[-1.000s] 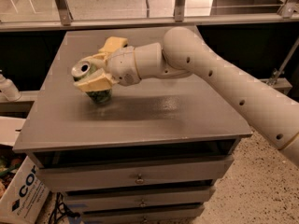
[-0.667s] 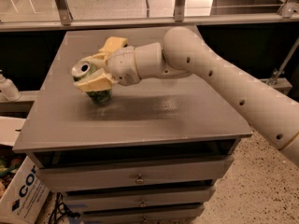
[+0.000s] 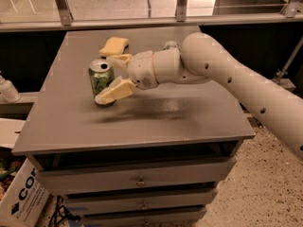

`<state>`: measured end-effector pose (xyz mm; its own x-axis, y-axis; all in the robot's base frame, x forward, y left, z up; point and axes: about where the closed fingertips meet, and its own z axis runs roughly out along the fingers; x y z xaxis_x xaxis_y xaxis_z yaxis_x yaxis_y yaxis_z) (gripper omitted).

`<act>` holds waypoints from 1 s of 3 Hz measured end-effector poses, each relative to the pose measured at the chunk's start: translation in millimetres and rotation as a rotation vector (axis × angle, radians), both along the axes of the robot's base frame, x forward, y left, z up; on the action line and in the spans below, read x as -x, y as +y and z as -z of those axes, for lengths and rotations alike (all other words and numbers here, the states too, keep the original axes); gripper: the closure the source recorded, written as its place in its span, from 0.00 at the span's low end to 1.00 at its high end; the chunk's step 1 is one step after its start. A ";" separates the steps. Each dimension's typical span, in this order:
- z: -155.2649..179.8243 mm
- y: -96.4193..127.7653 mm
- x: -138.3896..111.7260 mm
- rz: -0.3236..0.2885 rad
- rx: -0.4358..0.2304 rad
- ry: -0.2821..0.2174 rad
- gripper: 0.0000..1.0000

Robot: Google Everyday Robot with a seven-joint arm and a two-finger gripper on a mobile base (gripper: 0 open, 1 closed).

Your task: Place green can upright

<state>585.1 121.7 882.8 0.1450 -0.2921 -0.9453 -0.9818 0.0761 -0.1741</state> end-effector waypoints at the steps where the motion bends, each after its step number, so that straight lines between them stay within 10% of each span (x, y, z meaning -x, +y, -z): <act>1: 7.1 -38.3 -13.2 0.095 0.016 0.024 0.00; 3: -5.1 -110.8 -24.2 0.214 0.042 0.016 0.00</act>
Offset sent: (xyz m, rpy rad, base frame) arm 0.0329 -0.1200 0.0043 -0.0533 0.0178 -0.2438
